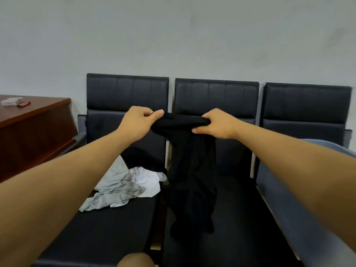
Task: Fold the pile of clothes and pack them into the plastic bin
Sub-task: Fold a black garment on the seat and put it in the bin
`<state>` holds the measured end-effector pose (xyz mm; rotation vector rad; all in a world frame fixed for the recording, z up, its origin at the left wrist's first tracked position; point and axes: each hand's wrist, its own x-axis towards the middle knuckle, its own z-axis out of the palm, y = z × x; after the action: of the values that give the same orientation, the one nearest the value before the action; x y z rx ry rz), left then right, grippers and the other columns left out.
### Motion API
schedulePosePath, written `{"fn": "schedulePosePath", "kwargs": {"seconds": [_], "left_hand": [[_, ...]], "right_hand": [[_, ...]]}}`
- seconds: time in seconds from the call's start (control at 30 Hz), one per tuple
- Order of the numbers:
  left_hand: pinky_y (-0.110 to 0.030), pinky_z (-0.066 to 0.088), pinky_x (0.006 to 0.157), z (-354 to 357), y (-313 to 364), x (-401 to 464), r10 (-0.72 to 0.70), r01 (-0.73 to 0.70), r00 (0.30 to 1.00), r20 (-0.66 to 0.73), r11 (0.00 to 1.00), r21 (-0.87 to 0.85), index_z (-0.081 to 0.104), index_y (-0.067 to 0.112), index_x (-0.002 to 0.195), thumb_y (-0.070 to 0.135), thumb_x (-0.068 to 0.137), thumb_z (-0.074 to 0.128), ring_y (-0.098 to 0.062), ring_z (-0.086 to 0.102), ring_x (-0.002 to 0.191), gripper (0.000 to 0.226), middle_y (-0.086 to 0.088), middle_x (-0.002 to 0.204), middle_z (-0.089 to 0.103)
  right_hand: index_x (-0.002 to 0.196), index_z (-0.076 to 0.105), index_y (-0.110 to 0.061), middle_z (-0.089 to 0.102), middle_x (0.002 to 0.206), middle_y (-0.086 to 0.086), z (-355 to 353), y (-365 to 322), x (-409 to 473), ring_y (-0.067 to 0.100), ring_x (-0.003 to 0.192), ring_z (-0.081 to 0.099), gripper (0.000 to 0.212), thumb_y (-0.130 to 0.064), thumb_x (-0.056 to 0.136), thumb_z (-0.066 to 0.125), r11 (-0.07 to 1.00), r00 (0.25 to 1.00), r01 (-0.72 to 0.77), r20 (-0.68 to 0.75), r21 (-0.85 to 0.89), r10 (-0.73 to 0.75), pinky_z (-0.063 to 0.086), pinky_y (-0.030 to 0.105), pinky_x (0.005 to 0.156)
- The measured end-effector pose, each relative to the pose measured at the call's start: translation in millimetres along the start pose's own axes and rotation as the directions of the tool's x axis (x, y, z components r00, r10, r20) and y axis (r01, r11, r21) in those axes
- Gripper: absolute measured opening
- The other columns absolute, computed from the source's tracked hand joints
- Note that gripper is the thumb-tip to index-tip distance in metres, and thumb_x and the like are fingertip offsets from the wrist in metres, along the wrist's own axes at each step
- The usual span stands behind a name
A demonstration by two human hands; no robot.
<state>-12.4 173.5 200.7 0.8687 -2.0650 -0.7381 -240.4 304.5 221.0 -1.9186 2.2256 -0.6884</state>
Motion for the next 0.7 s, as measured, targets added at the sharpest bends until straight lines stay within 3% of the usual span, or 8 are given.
{"fn": "schedulePosePath", "kwargs": {"seconds": [0.1, 0.17, 0.23, 0.3, 0.4, 0.5, 0.6, 0.7], "left_hand": [[-0.031, 0.048, 0.064, -2.4, 27.4, -0.8, -0.008, 0.007, 1.0, -0.011, 0.995, -0.101, 0.057, -0.01, 0.083, 0.052, 0.095, 0.06, -0.017, 0.05, 0.059, 0.063, -0.012, 0.069, 0.049], [-0.026, 0.056, 0.068, 0.5, 44.3, -3.0, -0.046, 0.049, 0.999, 0.022, 0.976, -0.21, 0.065, -0.006, 0.094, 0.05, 0.098, 0.056, -0.014, 0.063, 0.067, 0.057, -0.012, 0.081, 0.063], [-0.027, 0.059, 0.072, 7.6, 63.5, -7.0, -0.084, 0.13, 0.988, 0.126, 0.896, -0.425, 0.07, 0.0, 0.104, 0.044, 0.101, 0.054, -0.02, 0.072, 0.085, 0.047, -0.013, 0.097, 0.073], [-0.032, 0.06, 0.081, 17.5, 81.6, -12.0, -0.068, 0.215, 0.964, 0.256, 0.768, -0.603, 0.071, 0.002, 0.109, 0.036, 0.104, 0.052, -0.022, 0.073, 0.098, 0.039, -0.011, 0.104, 0.076], [-0.032, 0.058, 0.092, 33.2, 101.6, -18.1, 0.003, 0.243, 0.937, 0.349, 0.714, -0.657, 0.069, -0.003, 0.115, 0.032, 0.104, 0.054, -0.02, 0.072, 0.104, 0.04, -0.012, 0.111, 0.075], [-0.031, 0.058, 0.087, 41.7, 103.6, -20.8, 0.018, 0.288, 0.923, 0.385, 0.631, -0.721, 0.068, -0.001, 0.118, 0.031, 0.102, 0.056, -0.018, 0.071, 0.098, 0.037, -0.011, 0.109, 0.073], [-0.035, 0.057, 0.087, 49.8, 72.0, -21.6, -0.164, 0.435, 0.888, 0.43, 0.605, -0.667, 0.064, 0.009, 0.124, 0.04, 0.1, 0.057, -0.021, 0.067, 0.108, 0.039, -0.009, 0.122, 0.067], [-0.034, 0.058, 0.075, 65.8, 24.7, -35.4, -0.474, 0.659, 0.729, 0.494, 0.681, -0.318, 0.063, 0.004, 0.118, 0.043, 0.1, 0.057, -0.026, 0.066, 0.1, 0.043, -0.018, 0.128, 0.062]], "right_hand": [[0.082, 0.072, -0.006, 0.063, 0.069, 0.0, -22.5, -1.8, -13.4, 0.01, 0.061, 0.059, 0.037, -0.042, 0.085, 0.078, 0.991, 0.995, -0.027, -0.093, 0.129, 0.039, 0.045, 0.026, 0.064], [0.094, 0.077, -0.008, 0.076, 0.085, -0.001, -30.8, -6.5, -27.1, 0.01, 0.078, 0.072, 0.036, -0.042, 0.084, 0.079, 0.941, 0.993, -0.047, -0.084, 0.335, 0.079, 0.054, 0.023, 0.079], [0.106, 0.077, -0.008, 0.079, 0.101, 0.002, -32.7, -12.4, -39.8, 0.016, 0.096, 0.075, 0.04, -0.042, 0.086, 0.077, 0.815, 0.996, -0.09, 0.03, 0.572, 0.089, 0.055, 0.031, 0.096], [0.118, 0.073, -0.008, 0.076, 0.113, 0.005, -31.7, -19.9, -48.3, 0.021, 0.106, 0.072, 0.045, -0.045, 0.091, 0.069, 0.694, 0.981, -0.163, 0.191, 0.701, 0.037, 0.054, 0.035, 0.1], [0.115, 0.07, -0.011, 0.075, 0.107, 0.002, -27.7, -24.3, -51.3, 0.016, 0.092, 0.073, 0.04, -0.045, 0.096, 0.062, 0.626, 0.971, -0.178, 0.237, 0.759, -0.01, 0.057, 0.027, 0.083], [0.104, 0.061, -0.015, 0.06, 0.076, -0.004, -26.2, -13.9, -50.5, 0.007, 0.058, 0.05, 0.024, -0.038, 0.099, 0.063, 0.641, 0.993, -0.114, 0.091, 0.759, 0.07, 0.031, 0.018, 0.046], [0.096, 0.052, -0.022, 0.052, 0.067, -0.007, -30.7, -1.8, -50.0, 0.006, 0.053, 0.04, 0.013, -0.032, 0.103, 0.055, 0.543, 0.99, -0.058, -0.02, 0.838, 0.136, 0.017, 0.016, 0.04], [0.101, 0.06, -0.022, 0.051, 0.067, -0.007, -38.0, 1.0, -50.8, 0.007, 0.055, 0.038, 0.015, -0.026, 0.107, 0.046, 0.474, 0.983, -0.019, -0.071, 0.88, 0.172, 0.016, 0.017, 0.041]]}}
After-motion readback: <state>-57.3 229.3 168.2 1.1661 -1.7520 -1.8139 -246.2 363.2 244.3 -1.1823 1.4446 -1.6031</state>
